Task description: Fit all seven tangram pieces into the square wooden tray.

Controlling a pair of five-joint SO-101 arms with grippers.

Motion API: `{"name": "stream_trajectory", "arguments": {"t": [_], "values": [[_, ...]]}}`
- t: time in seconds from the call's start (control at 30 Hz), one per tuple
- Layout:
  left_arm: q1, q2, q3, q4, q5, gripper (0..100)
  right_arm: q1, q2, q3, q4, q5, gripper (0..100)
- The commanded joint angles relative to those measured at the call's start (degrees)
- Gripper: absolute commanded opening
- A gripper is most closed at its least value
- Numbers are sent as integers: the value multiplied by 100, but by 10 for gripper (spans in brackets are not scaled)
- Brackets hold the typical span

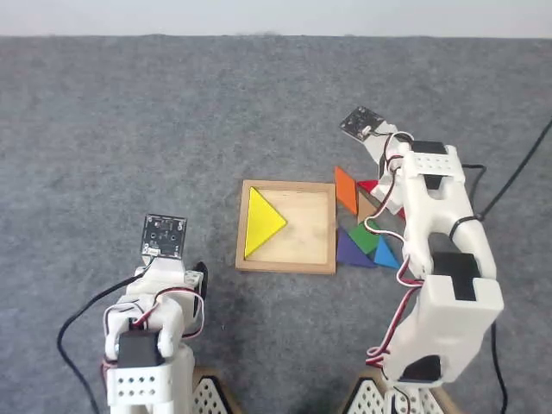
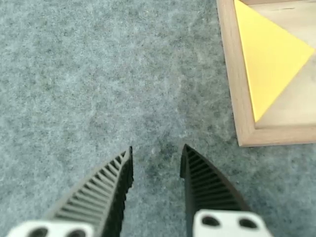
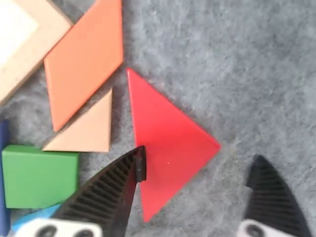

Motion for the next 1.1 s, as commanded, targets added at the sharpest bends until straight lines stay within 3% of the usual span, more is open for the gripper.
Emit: {"name": "stream_trajectory", "arguments": {"t": [0.0, 0.2, 0.47, 0.83, 1.07], "values": [[9, -158, -48, 53, -35, 153, -57, -119, -299, -101, 114, 384], [9, -158, -48, 53, -35, 153, -57, 268, -404, -101, 624, 384], [9, -158, -48, 53, -35, 153, -31, 1323, -1284, 75, 633, 384], [9, -158, -48, 53, -35, 153, 75, 1376, -1565, 760, 642, 379], [9, -158, -48, 53, -35, 153, 75, 1367, -1565, 813, 615, 207]]}}
